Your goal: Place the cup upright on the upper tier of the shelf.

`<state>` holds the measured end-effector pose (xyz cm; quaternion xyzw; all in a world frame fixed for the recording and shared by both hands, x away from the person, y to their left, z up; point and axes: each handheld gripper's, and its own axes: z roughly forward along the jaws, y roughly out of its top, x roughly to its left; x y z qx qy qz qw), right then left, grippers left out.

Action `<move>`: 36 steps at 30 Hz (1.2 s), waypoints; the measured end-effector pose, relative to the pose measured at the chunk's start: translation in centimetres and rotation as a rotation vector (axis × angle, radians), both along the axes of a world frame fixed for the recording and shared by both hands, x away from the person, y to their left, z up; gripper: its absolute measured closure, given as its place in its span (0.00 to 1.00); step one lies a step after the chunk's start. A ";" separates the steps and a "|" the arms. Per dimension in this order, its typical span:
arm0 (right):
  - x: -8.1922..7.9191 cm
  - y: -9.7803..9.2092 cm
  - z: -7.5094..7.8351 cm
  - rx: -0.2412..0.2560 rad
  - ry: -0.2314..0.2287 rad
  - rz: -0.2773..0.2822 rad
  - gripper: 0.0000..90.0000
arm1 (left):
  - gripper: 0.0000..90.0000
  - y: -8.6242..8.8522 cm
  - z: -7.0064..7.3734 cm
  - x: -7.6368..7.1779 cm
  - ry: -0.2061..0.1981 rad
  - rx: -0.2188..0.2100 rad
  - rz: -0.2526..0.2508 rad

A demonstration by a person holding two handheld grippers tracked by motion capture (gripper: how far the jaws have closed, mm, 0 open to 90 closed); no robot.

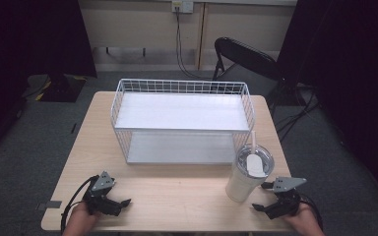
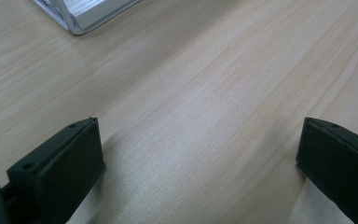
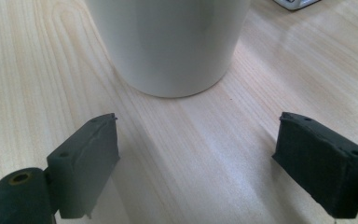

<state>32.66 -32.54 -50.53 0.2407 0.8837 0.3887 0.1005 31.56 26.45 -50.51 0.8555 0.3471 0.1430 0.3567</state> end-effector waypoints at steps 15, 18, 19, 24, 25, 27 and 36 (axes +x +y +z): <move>-0.5 -0.5 0.3 0.015 -0.037 -0.057 0.13 | 0.00 0.0 0.0 0.0 0.000 0.000 0.000; -0.4 -0.5 0.8 0.050 -0.030 -0.059 0.12 | 0.00 0.0 0.0 0.0 0.000 -0.001 0.000; -0.4 -0.5 1.1 0.064 -0.026 -0.059 0.12 | 0.00 0.0 0.0 0.0 0.000 0.000 0.000; -0.2 -0.1 2.9 0.095 -0.047 -0.042 0.13 | 0.00 0.0 0.0 0.0 0.000 0.000 0.000; -0.2 0.1 3.4 0.105 -0.043 -0.034 0.13 | 0.00 0.0 0.0 0.0 0.000 0.000 0.000; -0.2 0.6 3.9 0.099 -0.058 -0.021 0.13 | 0.00 0.0 0.0 0.0 0.000 0.000 0.000; 0.3 1.3 5.1 0.124 -0.069 0.009 0.13 | 0.00 0.0 0.0 0.0 0.002 -0.002 0.003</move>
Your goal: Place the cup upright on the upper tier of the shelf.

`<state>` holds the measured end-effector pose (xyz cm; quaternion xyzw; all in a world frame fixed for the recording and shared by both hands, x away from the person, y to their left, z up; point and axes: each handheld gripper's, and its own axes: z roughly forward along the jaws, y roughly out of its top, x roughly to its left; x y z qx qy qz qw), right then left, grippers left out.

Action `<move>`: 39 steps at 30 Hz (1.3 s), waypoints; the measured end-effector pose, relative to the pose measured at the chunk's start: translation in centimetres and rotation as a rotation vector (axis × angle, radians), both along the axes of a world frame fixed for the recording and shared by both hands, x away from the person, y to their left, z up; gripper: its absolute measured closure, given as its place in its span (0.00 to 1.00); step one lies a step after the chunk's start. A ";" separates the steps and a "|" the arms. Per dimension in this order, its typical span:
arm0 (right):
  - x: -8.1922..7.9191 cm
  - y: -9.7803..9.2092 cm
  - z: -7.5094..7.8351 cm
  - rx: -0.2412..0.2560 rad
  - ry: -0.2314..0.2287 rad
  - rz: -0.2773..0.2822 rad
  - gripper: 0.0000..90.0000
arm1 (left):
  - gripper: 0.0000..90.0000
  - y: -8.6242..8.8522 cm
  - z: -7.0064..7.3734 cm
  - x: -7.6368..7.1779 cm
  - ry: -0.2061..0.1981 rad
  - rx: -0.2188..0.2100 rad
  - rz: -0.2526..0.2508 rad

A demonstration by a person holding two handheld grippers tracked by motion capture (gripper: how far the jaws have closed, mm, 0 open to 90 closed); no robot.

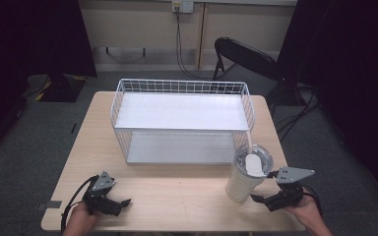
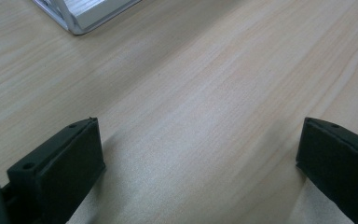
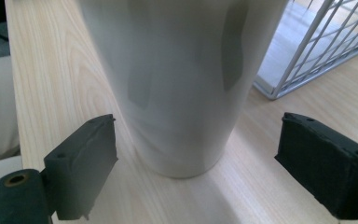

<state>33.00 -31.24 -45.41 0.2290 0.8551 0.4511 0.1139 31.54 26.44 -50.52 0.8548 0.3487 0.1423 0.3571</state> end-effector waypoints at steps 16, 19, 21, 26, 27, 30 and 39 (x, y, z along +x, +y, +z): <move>0.7 1.3 0.5 0.131 0.008 0.017 0.12 | 0.00 0.0 0.0 0.0 0.000 0.000 0.000; 0.9 1.8 0.4 0.171 0.014 0.016 0.11 | 0.00 0.0 0.0 0.0 -0.001 0.000 0.000; 1.0 2.0 0.4 0.182 0.018 0.013 0.11 | 0.00 0.0 0.0 0.0 0.000 0.000 0.000; 1.2 2.1 0.2 0.194 0.020 0.018 0.10 | 0.00 0.0 0.0 0.0 0.000 0.000 0.000; 1.2 2.1 0.2 0.198 0.024 0.018 0.10 | 0.00 0.0 0.0 0.0 0.000 0.000 0.000; 1.2 2.0 0.0 0.209 0.024 0.019 0.10 | 0.00 0.0 0.0 0.0 0.000 0.000 0.000; 1.3 2.4 -0.3 0.242 0.013 0.006 0.08 | 0.00 0.0 0.0 0.0 0.000 0.000 0.000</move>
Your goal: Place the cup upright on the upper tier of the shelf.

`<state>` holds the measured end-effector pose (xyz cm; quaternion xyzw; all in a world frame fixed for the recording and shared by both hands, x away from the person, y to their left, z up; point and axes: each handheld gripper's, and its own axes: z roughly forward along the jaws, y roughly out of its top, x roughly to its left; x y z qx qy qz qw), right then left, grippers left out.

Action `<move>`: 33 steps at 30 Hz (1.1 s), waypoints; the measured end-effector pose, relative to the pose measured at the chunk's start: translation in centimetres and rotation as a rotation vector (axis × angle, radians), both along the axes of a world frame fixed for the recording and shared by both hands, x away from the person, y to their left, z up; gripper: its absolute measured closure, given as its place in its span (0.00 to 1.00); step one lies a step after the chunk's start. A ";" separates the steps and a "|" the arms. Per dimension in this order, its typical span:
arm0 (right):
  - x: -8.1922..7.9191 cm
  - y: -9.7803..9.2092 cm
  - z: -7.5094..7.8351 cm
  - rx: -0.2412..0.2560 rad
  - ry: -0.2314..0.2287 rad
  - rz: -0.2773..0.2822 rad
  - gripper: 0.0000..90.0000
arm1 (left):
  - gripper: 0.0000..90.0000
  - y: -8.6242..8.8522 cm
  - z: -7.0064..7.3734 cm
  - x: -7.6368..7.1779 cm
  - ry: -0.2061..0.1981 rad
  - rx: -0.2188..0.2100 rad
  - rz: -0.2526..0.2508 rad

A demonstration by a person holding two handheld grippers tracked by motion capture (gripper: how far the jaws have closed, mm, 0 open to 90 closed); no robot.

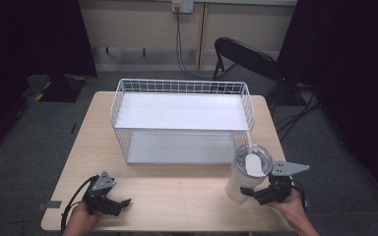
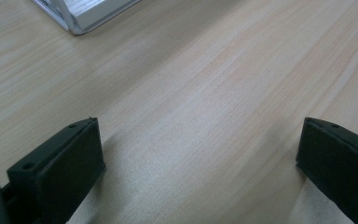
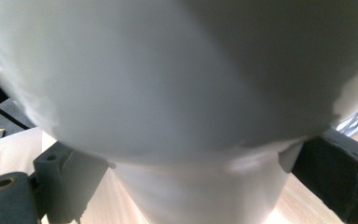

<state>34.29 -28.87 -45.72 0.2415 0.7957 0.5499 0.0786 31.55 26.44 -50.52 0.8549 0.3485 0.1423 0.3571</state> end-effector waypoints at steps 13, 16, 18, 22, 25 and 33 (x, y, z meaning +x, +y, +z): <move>0.2 0.7 -0.3 0.025 -0.037 0.007 0.08 | 0.00 0.0 0.0 0.0 0.000 0.000 0.000; 0.2 0.8 -0.3 0.029 -0.039 0.004 0.08 | 0.00 0.0 0.0 0.0 0.000 0.000 0.000; 0.1 0.9 -0.4 0.034 -0.040 0.002 0.08 | 0.00 0.0 0.0 0.0 0.000 0.000 0.000; 0.1 1.0 -0.4 0.032 -0.051 0.001 0.08 | 0.00 0.0 0.0 0.0 -0.001 0.000 0.000; 0.0 1.0 -0.4 0.031 -0.052 0.000 0.09 | 0.00 0.0 0.0 0.0 0.000 0.000 0.000; -0.6 1.0 -0.3 0.016 -0.127 -0.020 0.11 | 0.00 0.0 0.0 0.0 0.000 0.000 0.000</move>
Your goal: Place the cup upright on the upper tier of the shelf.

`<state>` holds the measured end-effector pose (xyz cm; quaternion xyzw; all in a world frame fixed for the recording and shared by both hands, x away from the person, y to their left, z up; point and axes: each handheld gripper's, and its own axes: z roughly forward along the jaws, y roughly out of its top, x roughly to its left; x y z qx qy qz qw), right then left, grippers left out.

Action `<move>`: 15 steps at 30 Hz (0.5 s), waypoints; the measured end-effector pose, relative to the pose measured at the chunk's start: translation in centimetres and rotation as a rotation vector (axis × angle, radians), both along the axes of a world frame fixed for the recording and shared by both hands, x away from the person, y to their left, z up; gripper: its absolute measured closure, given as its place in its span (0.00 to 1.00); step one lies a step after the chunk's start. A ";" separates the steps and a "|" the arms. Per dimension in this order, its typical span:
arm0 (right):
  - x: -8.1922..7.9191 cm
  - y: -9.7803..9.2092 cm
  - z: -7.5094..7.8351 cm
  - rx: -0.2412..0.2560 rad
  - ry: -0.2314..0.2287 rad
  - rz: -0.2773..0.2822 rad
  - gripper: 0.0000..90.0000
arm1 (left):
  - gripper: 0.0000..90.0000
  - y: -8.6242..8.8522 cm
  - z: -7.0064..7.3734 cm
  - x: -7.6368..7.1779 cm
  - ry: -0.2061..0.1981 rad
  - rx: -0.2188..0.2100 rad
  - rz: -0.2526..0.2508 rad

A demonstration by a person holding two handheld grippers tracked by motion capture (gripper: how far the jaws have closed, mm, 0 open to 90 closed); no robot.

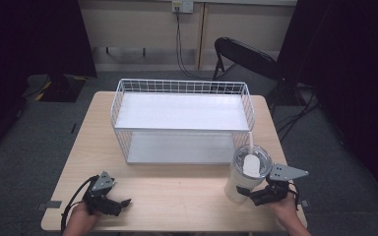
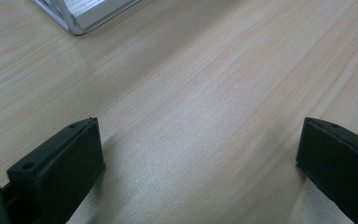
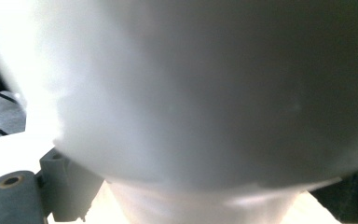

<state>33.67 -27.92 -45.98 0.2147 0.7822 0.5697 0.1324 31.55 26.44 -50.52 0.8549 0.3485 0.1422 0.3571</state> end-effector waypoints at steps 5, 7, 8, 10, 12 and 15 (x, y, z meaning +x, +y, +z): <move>-0.5 0.1 0.0 0.000 -0.032 -0.015 0.12 | 0.00 0.0 0.0 0.0 0.000 0.000 0.000; -0.7 0.1 0.0 -0.005 -0.043 -0.015 0.12 | 0.00 0.0 0.0 0.0 0.000 0.000 0.000; -0.8 0.1 0.0 -0.006 -0.052 -0.013 0.12 | 0.00 0.0 0.0 0.0 0.000 0.000 0.000; -0.9 0.1 0.0 -0.005 -0.054 -0.007 0.12 | 0.00 0.0 0.0 0.0 0.000 0.000 0.000; -1.0 0.1 -0.1 0.007 -0.047 -0.006 0.12 | 0.00 0.0 0.0 0.0 0.000 0.000 0.000; -1.1 -0.1 0.1 0.022 -0.051 -0.013 0.12 | 0.00 0.0 0.0 0.0 0.000 0.000 0.000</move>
